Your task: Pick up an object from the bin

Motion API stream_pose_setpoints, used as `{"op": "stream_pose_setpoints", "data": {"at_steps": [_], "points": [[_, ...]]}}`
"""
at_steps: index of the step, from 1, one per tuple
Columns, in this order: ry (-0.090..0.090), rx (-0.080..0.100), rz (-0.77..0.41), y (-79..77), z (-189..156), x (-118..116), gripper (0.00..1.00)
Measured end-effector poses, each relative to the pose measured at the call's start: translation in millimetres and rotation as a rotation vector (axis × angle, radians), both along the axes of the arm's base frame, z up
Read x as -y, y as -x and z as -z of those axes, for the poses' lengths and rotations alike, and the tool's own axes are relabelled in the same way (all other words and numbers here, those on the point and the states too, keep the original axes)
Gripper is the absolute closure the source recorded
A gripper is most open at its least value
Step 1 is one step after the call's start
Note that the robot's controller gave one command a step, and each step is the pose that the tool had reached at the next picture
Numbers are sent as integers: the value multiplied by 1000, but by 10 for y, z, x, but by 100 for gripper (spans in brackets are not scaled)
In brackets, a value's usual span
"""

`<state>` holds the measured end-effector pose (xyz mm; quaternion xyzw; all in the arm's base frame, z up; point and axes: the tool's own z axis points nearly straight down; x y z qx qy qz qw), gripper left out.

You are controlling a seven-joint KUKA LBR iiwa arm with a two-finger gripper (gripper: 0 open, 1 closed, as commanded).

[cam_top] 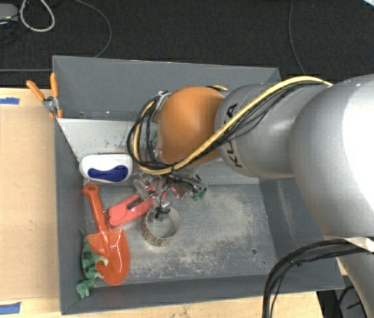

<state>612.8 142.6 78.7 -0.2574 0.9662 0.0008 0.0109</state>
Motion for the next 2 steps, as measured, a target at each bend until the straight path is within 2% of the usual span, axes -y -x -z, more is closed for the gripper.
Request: {"op": "stream_pose_setpoints", "data": {"at_steps": [1,2], "points": [[0,0,1,0,0,1,100],[3,-12,2,35,-286,6,100]]}}
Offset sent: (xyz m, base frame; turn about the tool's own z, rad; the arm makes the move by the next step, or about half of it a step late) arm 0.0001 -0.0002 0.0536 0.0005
